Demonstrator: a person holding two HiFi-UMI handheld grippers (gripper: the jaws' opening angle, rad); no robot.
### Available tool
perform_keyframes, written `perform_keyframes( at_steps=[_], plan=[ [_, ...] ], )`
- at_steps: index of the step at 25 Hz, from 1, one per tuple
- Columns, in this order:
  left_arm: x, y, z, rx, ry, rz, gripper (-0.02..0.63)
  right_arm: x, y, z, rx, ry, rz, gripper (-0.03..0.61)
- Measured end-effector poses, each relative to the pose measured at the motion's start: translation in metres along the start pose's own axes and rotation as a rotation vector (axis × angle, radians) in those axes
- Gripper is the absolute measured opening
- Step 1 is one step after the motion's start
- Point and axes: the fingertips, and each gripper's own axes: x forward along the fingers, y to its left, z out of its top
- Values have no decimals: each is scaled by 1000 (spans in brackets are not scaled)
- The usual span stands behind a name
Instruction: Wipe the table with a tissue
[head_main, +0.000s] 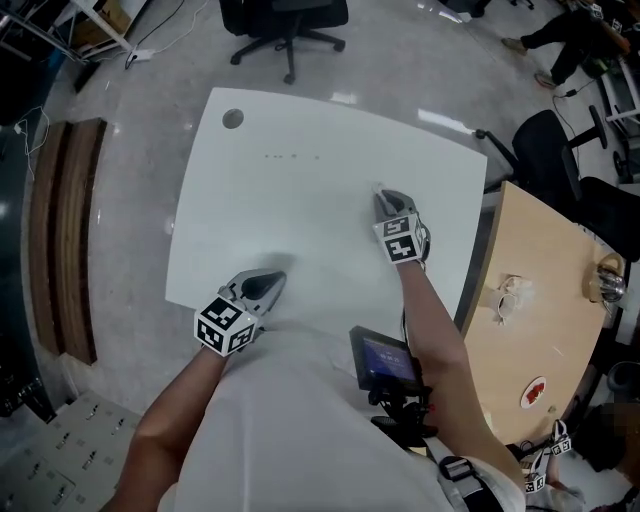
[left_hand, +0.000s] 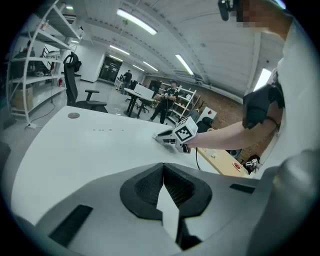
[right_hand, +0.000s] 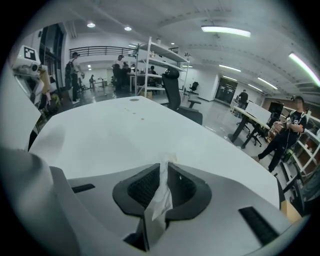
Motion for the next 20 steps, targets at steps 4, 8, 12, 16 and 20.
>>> perform_keyframes(
  at_steps=[4, 8, 12, 16, 20],
  plan=[
    [-2, -4, -1, 18, 4, -6, 6, -6, 42, 4, -149, -16, 60, 54],
    [-4, -7, -1, 36, 3, -10, 6, -10, 77, 5, -223, -20, 99, 54],
    [-4, -11, 1, 52, 0, -13, 6, -12, 96, 3, -180, -14, 196, 54],
    [-3, -17, 6, 68, -12, -14, 6, -27, 97, 4, 43, -72, 297, 54],
    [-4, -21, 6, 79, -15, -13, 6, -46, 80, -3, 189, -141, 224, 55]
  ],
)
